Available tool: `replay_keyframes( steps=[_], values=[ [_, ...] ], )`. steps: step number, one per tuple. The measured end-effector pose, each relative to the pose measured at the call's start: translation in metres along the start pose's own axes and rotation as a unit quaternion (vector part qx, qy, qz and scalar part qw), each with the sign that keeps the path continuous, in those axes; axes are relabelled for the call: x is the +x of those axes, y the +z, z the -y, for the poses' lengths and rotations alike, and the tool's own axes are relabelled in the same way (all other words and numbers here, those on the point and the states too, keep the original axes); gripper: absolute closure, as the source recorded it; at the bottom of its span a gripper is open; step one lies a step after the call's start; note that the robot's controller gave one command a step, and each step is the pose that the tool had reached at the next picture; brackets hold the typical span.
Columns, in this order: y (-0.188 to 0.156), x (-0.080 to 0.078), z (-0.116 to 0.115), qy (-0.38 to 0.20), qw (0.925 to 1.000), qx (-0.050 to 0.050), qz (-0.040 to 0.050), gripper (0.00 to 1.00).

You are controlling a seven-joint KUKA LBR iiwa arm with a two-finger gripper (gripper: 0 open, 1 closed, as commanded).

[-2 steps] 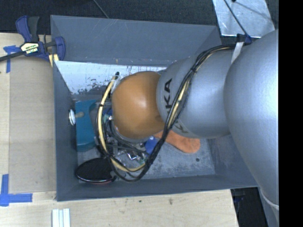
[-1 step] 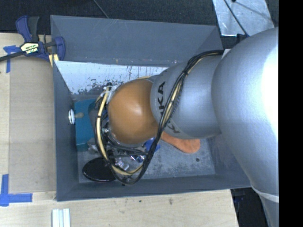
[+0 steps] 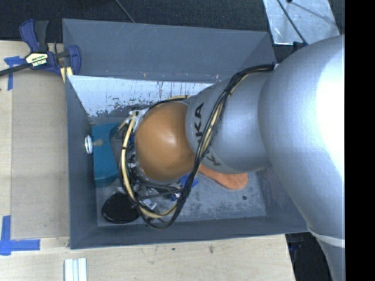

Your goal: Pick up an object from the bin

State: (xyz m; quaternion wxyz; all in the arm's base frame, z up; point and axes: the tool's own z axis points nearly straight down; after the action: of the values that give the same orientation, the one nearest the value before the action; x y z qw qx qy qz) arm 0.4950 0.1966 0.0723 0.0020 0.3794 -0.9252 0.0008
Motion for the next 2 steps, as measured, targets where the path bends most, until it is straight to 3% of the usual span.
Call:
replay_keyframes(
  steps=[2],
  values=[
    [-0.0035, 0.0009, -0.0006, 0.000, 1.0000, -0.001, 0.0004, 1.00]
  ],
)
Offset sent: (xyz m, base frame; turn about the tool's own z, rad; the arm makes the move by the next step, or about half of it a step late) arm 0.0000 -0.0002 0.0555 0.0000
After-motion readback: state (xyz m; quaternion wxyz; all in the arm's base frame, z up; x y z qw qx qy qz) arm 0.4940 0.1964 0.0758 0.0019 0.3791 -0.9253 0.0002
